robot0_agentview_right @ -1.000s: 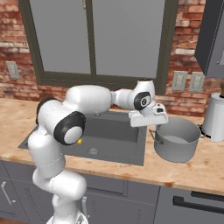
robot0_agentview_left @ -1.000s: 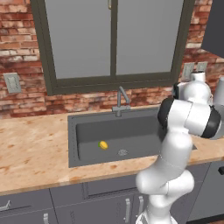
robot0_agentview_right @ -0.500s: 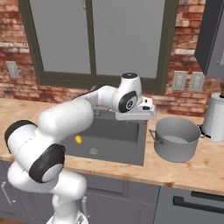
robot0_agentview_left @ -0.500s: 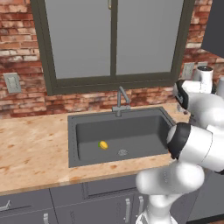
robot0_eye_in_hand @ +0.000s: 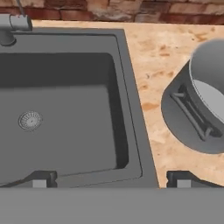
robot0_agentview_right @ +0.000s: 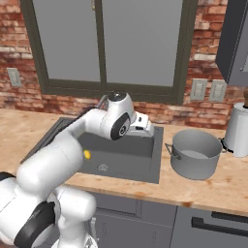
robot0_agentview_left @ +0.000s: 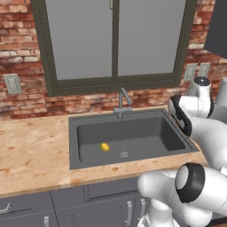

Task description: Dump the lemon from the pot into the sink. Then turn on the water and wash the lemon. Then turn off the water and put the lemon back in the pot.

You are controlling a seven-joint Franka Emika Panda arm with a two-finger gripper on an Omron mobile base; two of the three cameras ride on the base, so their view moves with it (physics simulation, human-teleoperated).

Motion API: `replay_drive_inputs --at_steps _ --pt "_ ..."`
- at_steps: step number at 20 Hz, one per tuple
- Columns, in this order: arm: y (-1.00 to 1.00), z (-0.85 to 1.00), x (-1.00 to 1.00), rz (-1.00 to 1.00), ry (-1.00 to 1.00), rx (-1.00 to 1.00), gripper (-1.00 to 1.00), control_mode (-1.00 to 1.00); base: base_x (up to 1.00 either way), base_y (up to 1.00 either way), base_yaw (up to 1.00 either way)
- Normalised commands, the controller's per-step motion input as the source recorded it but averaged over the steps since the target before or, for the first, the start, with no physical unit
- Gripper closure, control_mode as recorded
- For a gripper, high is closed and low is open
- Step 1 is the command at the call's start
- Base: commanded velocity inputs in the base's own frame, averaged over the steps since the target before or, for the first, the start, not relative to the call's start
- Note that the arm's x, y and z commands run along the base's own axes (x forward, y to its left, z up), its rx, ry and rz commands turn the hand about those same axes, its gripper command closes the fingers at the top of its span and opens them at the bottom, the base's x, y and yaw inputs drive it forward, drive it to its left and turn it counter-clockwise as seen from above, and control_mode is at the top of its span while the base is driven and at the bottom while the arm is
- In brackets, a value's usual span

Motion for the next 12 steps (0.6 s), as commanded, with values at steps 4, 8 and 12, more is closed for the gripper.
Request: replay_drive_inputs --at_steps 4,8,12 --pt "0.33 -0.01 0.42 0.00 -0.06 0.13 -1.00 -1.00 0.00 0.00 0.00" --pt "0.19 -0.01 0.76 0.00 0.00 0.15 -1.00 -1.00 0.00 0.00 0.00" --pt "0.09 0.00 0.86 0.00 0.00 0.17 -1.00 -1.00 0.00 0.00 0.00"
